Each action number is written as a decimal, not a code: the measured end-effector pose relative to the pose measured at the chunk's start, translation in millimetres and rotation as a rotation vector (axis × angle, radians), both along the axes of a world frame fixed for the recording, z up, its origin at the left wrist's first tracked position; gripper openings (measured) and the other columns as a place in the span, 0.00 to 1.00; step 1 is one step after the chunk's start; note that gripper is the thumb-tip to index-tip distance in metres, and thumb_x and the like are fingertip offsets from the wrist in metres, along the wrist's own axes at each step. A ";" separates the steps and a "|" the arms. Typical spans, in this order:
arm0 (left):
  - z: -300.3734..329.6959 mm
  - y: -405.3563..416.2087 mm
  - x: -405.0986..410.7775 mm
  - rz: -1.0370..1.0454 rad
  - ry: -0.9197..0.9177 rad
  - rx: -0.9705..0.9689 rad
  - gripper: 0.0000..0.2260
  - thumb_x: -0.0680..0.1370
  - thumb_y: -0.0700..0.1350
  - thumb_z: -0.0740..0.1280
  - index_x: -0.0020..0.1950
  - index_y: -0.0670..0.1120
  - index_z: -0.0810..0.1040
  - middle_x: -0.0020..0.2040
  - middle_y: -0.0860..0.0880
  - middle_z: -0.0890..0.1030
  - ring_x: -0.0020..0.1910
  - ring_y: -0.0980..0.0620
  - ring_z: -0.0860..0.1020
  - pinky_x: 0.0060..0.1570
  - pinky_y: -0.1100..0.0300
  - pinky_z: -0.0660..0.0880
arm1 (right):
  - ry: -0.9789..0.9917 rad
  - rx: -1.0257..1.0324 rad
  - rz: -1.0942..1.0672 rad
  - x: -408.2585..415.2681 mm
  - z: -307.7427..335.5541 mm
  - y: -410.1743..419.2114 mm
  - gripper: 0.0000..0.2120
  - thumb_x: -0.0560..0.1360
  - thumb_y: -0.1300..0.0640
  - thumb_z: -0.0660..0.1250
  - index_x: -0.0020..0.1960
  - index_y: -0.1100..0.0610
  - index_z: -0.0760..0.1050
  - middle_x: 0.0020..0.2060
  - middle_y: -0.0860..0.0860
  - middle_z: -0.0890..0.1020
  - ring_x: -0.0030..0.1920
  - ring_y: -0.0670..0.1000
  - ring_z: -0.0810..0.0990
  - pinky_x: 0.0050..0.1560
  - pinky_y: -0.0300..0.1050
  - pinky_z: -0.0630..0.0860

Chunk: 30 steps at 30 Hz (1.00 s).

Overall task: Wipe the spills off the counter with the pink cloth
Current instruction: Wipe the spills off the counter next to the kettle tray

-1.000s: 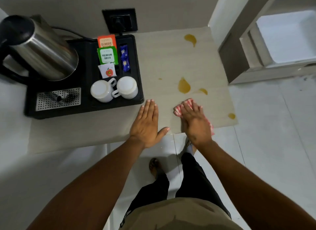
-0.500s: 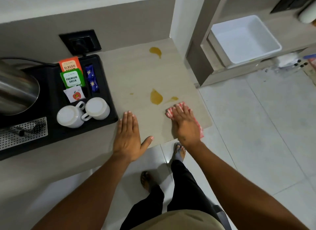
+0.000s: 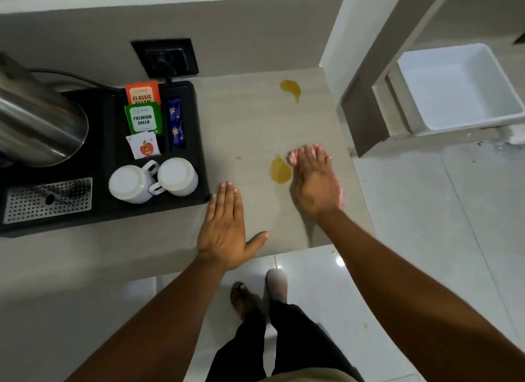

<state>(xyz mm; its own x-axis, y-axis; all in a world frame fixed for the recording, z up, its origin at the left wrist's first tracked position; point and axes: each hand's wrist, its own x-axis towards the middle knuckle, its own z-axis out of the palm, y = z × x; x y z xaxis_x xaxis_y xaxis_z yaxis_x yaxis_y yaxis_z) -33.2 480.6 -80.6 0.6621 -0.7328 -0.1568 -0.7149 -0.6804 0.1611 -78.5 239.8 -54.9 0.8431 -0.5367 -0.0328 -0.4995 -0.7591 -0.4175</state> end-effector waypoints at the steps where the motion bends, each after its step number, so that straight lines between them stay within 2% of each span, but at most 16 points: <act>1: 0.3 1.1 -0.3 0.004 0.002 -0.011 0.52 0.77 0.75 0.49 0.82 0.34 0.47 0.84 0.34 0.48 0.84 0.38 0.44 0.82 0.39 0.49 | -0.010 -0.017 0.062 -17.2 -0.5 6.2 0.23 0.82 0.57 0.54 0.76 0.56 0.62 0.77 0.55 0.64 0.79 0.58 0.53 0.79 0.54 0.49; 5: 2.3 1.4 -1.1 -0.008 -0.004 -0.040 0.51 0.78 0.74 0.53 0.82 0.34 0.49 0.84 0.34 0.50 0.84 0.38 0.46 0.81 0.39 0.51 | 0.017 -0.006 0.041 -32.4 -3.7 -20.9 0.24 0.81 0.57 0.55 0.77 0.55 0.62 0.77 0.54 0.64 0.79 0.57 0.53 0.79 0.53 0.48; 8: 2.3 1.7 1.7 -0.008 0.006 -0.031 0.51 0.78 0.76 0.52 0.82 0.35 0.49 0.84 0.35 0.49 0.84 0.39 0.45 0.81 0.39 0.50 | 0.033 -0.034 -0.034 21.6 1.9 -71.4 0.23 0.78 0.61 0.56 0.73 0.56 0.66 0.74 0.58 0.68 0.77 0.61 0.57 0.77 0.53 0.50; 11: 3.3 1.0 3.3 -0.015 0.004 -0.029 0.51 0.77 0.75 0.53 0.82 0.34 0.51 0.83 0.34 0.52 0.84 0.38 0.46 0.81 0.39 0.51 | 0.043 -0.070 -0.032 94.4 9.6 -106.8 0.19 0.74 0.63 0.57 0.64 0.56 0.71 0.64 0.59 0.73 0.69 0.63 0.66 0.72 0.53 0.59; 13: 3.9 0.9 2.0 -0.009 0.001 -0.034 0.51 0.77 0.75 0.54 0.82 0.34 0.52 0.83 0.33 0.53 0.84 0.37 0.48 0.81 0.39 0.52 | 0.037 -0.063 0.075 125.9 8.1 -101.7 0.21 0.75 0.61 0.56 0.68 0.57 0.70 0.68 0.59 0.72 0.72 0.64 0.64 0.73 0.54 0.58; 16: 5.6 1.7 2.2 -0.001 0.030 -0.041 0.52 0.76 0.75 0.55 0.82 0.34 0.51 0.84 0.34 0.52 0.84 0.38 0.46 0.81 0.40 0.50 | 0.008 -0.073 0.250 114.2 -2.0 -89.8 0.24 0.78 0.59 0.56 0.74 0.56 0.66 0.75 0.57 0.66 0.77 0.62 0.57 0.77 0.53 0.51; 18: 4.5 2.1 2.4 0.009 0.025 -0.052 0.51 0.76 0.75 0.56 0.82 0.35 0.52 0.84 0.35 0.52 0.84 0.39 0.46 0.81 0.40 0.50 | -0.027 -0.062 0.221 95.3 -6.1 -99.0 0.24 0.79 0.60 0.56 0.74 0.56 0.65 0.76 0.57 0.66 0.78 0.60 0.56 0.78 0.51 0.48; 20: 2.9 1.6 0.9 0.013 0.018 -0.070 0.50 0.77 0.74 0.56 0.82 0.35 0.53 0.84 0.35 0.53 0.84 0.39 0.46 0.81 0.40 0.51 | -0.029 -0.066 0.131 100.7 -2.0 -117.0 0.22 0.78 0.60 0.55 0.72 0.58 0.68 0.73 0.59 0.69 0.76 0.62 0.59 0.77 0.53 0.52; 23: 0.8 1.2 2.5 0.017 0.012 -0.090 0.50 0.76 0.74 0.56 0.82 0.36 0.52 0.84 0.36 0.52 0.84 0.40 0.46 0.82 0.41 0.50 | -0.031 -0.030 -0.004 153.6 7.8 -133.8 0.17 0.75 0.60 0.54 0.60 0.56 0.73 0.65 0.61 0.73 0.68 0.64 0.68 0.71 0.56 0.62; 25: 1.7 0.8 1.6 0.019 0.013 -0.091 0.50 0.76 0.74 0.58 0.82 0.36 0.52 0.84 0.36 0.53 0.84 0.40 0.47 0.82 0.43 0.48 | -0.022 0.040 0.011 181.9 12.4 -125.5 0.16 0.75 0.59 0.56 0.60 0.50 0.73 0.65 0.59 0.73 0.67 0.62 0.69 0.70 0.55 0.65; 27: 1.9 1.2 -0.1 0.015 0.021 -0.098 0.51 0.75 0.73 0.59 0.82 0.35 0.53 0.84 0.36 0.53 0.84 0.40 0.46 0.82 0.44 0.46 | -0.052 0.034 0.124 185.6 6.7 -112.4 0.15 0.76 0.59 0.58 0.60 0.46 0.72 0.67 0.57 0.73 0.68 0.61 0.70 0.69 0.55 0.66; 30: 0.8 2.4 0.3 0.010 0.023 -0.089 0.51 0.76 0.74 0.57 0.82 0.35 0.52 0.84 0.36 0.52 0.84 0.39 0.46 0.82 0.43 0.47 | -0.119 0.054 0.123 170.0 -5.7 -117.5 0.18 0.76 0.60 0.58 0.64 0.51 0.74 0.68 0.57 0.75 0.70 0.60 0.70 0.71 0.50 0.64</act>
